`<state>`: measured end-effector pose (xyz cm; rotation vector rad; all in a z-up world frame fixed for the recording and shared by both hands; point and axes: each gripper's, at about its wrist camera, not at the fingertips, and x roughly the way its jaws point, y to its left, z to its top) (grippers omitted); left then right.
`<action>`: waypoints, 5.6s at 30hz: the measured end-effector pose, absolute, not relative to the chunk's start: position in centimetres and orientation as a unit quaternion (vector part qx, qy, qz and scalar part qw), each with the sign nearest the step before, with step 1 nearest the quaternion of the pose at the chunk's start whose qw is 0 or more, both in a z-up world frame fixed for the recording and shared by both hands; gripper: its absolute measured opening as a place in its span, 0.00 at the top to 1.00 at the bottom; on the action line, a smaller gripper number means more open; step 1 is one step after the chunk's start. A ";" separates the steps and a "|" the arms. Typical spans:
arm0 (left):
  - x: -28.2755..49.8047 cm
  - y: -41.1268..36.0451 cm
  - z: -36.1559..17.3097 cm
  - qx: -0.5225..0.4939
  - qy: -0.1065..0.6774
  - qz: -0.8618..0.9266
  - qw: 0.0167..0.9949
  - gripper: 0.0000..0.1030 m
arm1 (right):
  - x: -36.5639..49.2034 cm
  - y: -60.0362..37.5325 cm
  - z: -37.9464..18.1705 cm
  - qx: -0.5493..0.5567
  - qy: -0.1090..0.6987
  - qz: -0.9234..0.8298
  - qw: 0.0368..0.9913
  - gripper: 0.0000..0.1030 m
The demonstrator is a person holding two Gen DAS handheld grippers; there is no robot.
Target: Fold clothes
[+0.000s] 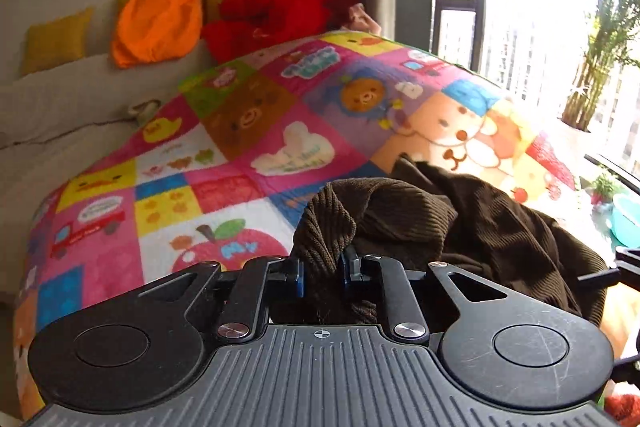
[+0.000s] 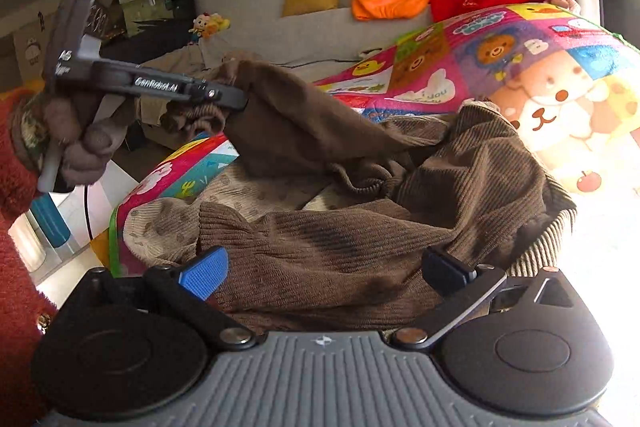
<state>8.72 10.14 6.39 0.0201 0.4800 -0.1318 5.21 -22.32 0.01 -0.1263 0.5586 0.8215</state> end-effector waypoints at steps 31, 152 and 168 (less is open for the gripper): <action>13.4 21.1 4.4 -0.179 0.293 0.008 0.939 0.08 | 18.3 -23.7 4.0 -0.097 0.356 0.378 0.849 0.34; 12.5 7.9 1.2 -0.062 0.345 -0.103 0.931 0.00 | 10.3 -30.8 -1.3 -0.115 0.344 0.229 0.903 0.18; -0.4 1.6 -1.9 0.204 0.331 -0.103 0.915 0.00 | 10.4 -21.9 -1.2 -0.183 0.272 0.220 0.919 0.17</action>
